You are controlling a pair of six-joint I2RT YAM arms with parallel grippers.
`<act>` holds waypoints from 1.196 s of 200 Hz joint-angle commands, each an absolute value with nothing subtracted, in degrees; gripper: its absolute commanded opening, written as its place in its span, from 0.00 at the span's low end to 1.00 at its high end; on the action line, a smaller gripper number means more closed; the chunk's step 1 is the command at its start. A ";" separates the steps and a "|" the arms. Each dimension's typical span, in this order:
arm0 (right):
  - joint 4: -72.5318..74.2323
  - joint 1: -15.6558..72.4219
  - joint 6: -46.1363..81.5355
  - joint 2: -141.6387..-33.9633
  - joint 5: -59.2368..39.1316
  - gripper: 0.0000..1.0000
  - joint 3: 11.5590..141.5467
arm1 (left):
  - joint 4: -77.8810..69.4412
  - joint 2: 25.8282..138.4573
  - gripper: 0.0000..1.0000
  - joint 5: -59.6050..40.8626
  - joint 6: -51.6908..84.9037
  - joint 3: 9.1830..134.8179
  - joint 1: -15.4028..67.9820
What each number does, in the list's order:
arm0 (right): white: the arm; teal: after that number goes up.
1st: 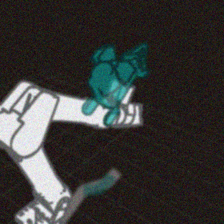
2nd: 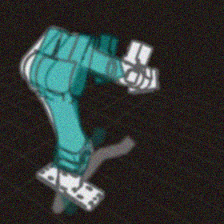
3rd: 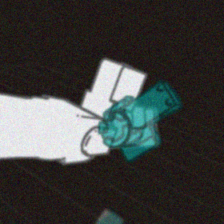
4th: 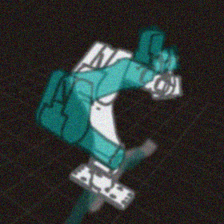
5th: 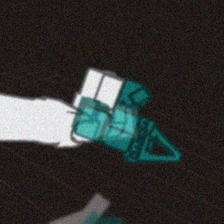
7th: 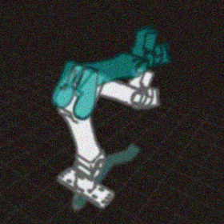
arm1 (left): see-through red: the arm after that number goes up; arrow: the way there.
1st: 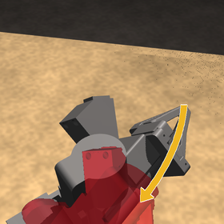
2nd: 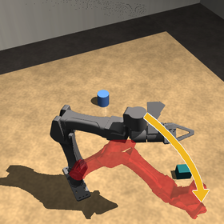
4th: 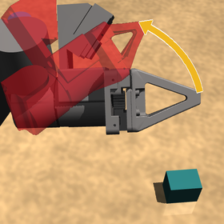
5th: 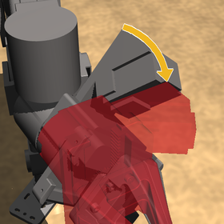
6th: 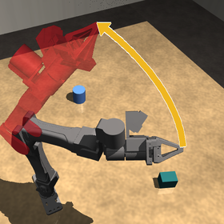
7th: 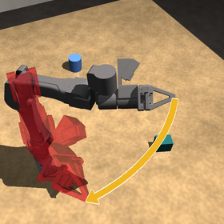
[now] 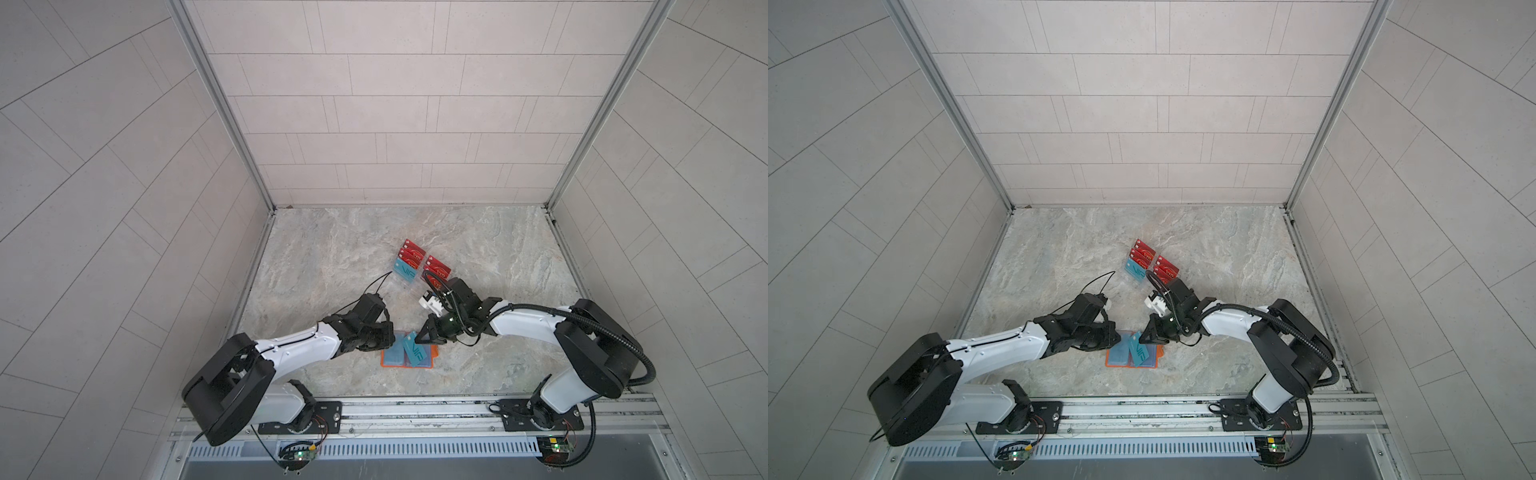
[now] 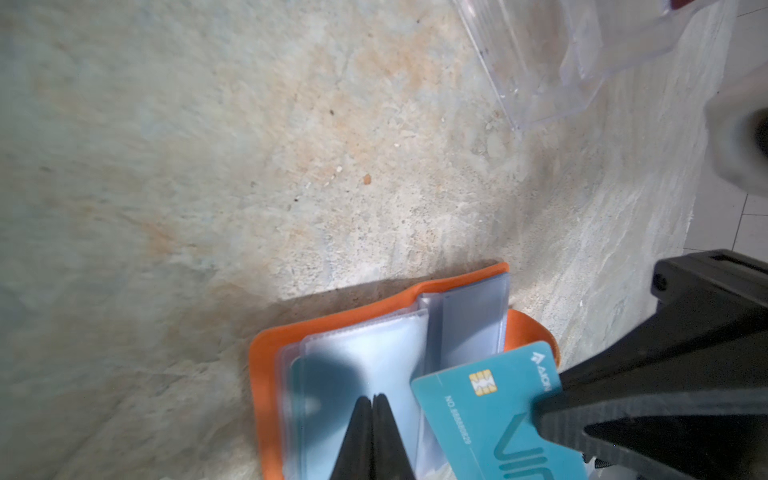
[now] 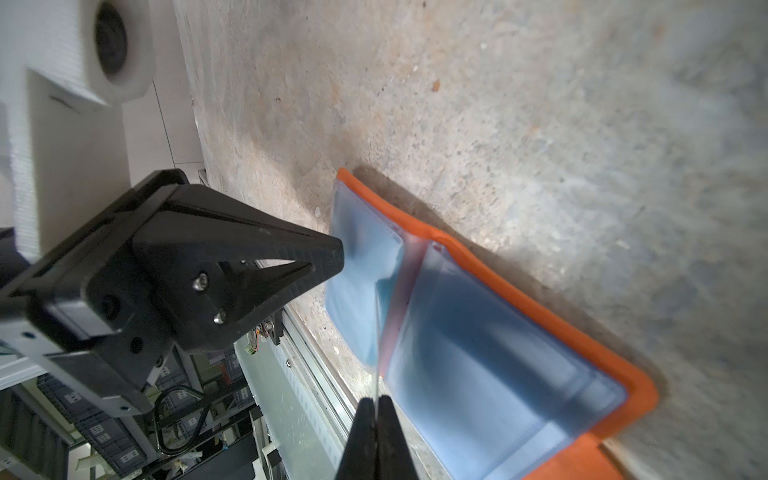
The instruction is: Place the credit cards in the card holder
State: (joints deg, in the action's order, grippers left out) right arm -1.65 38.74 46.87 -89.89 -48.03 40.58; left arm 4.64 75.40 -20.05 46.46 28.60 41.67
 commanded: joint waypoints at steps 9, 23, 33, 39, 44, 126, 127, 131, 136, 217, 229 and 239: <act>-2.70 38.76 46.75 -89.00 -46.43 0.00 39.82 | 5.36 75.00 0.04 -18.72 46.63 27.34 42.09; -2.72 38.79 46.77 -89.29 -46.09 0.00 39.73 | 5.65 75.14 0.03 -18.39 46.68 27.07 42.40; -2.68 38.74 46.74 -89.38 -46.06 0.00 39.81 | 5.97 75.31 0.03 -18.05 46.67 27.02 42.64; -2.62 38.76 46.76 -89.42 -46.19 0.00 39.90 | 6.18 75.34 0.02 -17.78 46.59 27.05 42.78; -2.69 38.76 46.71 -89.41 -46.14 0.00 40.05 | 6.45 75.41 0.02 -17.56 46.49 27.07 42.95; -4.03 38.77 45.91 -90.35 -46.45 0.00 40.50 | 8.00 75.34 0.01 -15.47 46.85 27.37 44.29; -3.99 38.81 45.89 -90.35 -46.43 0.00 40.51 | 8.00 75.33 0.01 -15.47 46.85 27.35 44.29; -3.93 38.85 45.88 -90.43 -46.49 0.00 40.59 | 8.00 75.35 0.01 -15.55 46.80 27.35 44.25; -3.87 38.84 45.85 -90.52 -46.62 0.00 40.67 | 8.00 75.38 0.01 -15.60 46.87 27.39 44.29; -1.92 38.87 47.02 -89.21 -48.08 0.00 40.60 | 8.12 75.31 0.02 -15.53 47.11 27.67 44.29; -2.01 38.89 46.97 -89.66 -48.20 0.00 40.72 | 8.09 75.40 0.02 -15.69 47.15 27.68 44.27; -1.58 38.85 47.26 -89.99 -48.54 0.00 40.82 | 8.08 75.43 0.02 -15.88 47.11 27.71 44.25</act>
